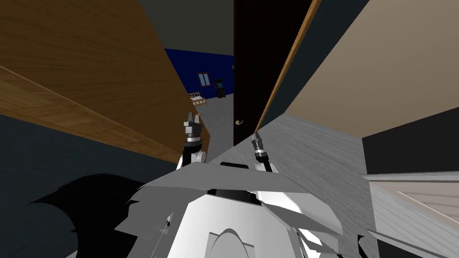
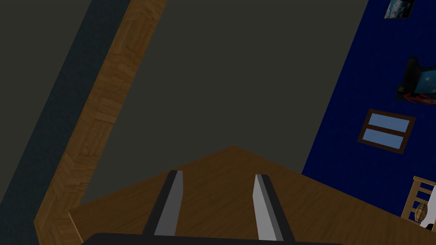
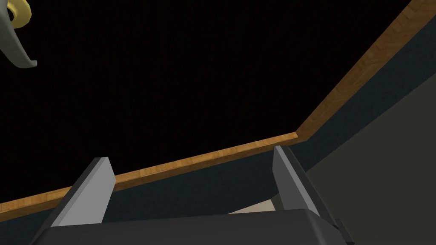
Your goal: Push the door open
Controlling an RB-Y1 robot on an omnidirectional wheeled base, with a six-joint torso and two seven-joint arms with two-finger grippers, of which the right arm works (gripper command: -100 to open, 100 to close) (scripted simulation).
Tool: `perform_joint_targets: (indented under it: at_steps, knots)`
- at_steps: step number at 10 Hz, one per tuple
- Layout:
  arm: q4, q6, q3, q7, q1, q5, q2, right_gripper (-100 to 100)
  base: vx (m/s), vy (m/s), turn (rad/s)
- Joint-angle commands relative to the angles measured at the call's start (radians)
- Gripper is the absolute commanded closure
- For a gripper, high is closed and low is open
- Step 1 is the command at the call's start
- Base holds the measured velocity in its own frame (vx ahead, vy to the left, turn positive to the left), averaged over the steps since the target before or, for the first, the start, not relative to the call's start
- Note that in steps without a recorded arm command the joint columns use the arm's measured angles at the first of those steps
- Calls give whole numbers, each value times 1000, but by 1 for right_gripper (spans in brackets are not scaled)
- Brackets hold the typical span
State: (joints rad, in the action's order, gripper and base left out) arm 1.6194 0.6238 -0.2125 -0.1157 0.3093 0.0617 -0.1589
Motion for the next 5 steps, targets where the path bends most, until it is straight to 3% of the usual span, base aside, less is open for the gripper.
perform_joint_targets:
  at_steps: [1,5]
  knots:
    - [-44,16,-10,-15,-14,7,-8,-100,86,-29,65]
    - [-139,49,-35,-48,-41,24,-27,-100,90,-42,68]
